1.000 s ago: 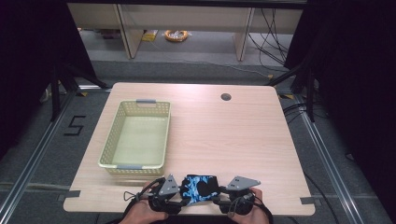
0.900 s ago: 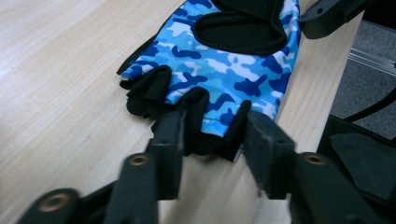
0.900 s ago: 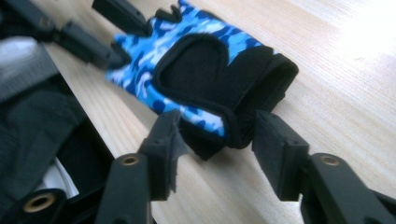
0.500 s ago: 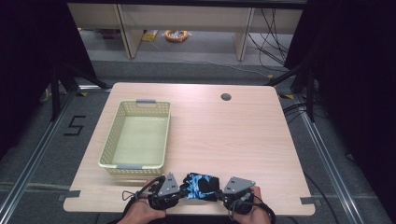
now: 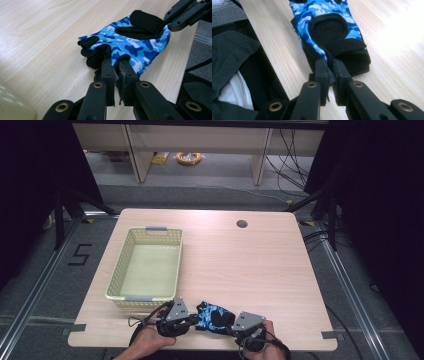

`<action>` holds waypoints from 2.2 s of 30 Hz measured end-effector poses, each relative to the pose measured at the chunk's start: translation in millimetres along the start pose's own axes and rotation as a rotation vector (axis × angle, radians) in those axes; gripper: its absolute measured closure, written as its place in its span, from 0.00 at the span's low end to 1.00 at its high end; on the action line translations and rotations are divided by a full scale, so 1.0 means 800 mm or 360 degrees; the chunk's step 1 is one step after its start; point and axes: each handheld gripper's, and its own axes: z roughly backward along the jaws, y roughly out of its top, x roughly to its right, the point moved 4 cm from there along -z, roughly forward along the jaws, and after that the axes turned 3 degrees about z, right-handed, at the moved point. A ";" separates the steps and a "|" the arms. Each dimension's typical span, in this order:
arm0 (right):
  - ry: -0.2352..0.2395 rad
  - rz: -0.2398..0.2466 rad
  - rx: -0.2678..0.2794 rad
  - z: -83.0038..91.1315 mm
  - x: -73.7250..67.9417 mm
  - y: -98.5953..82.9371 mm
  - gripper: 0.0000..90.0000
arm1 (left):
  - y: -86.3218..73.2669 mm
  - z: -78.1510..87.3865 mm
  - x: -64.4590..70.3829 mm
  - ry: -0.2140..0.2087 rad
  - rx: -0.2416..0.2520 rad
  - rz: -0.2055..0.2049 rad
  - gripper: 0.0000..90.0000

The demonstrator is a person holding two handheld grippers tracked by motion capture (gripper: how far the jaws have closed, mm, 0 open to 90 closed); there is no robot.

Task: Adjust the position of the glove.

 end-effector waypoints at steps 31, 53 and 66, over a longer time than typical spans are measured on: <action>-0.0008 -0.0621 0.0036 -0.032 0.052 0.009 0.50 | -0.004 -0.009 -0.005 -0.0028 -0.0065 0.0340 0.42; 0.0154 -0.0732 0.0032 -0.039 0.056 -0.003 0.64 | -0.003 -0.027 0.019 -0.0034 -0.0090 0.0243 0.68; 0.0211 -0.0744 0.0171 -0.036 0.057 -0.005 0.90 | -0.004 -0.028 0.023 -0.0057 -0.0038 0.0288 0.84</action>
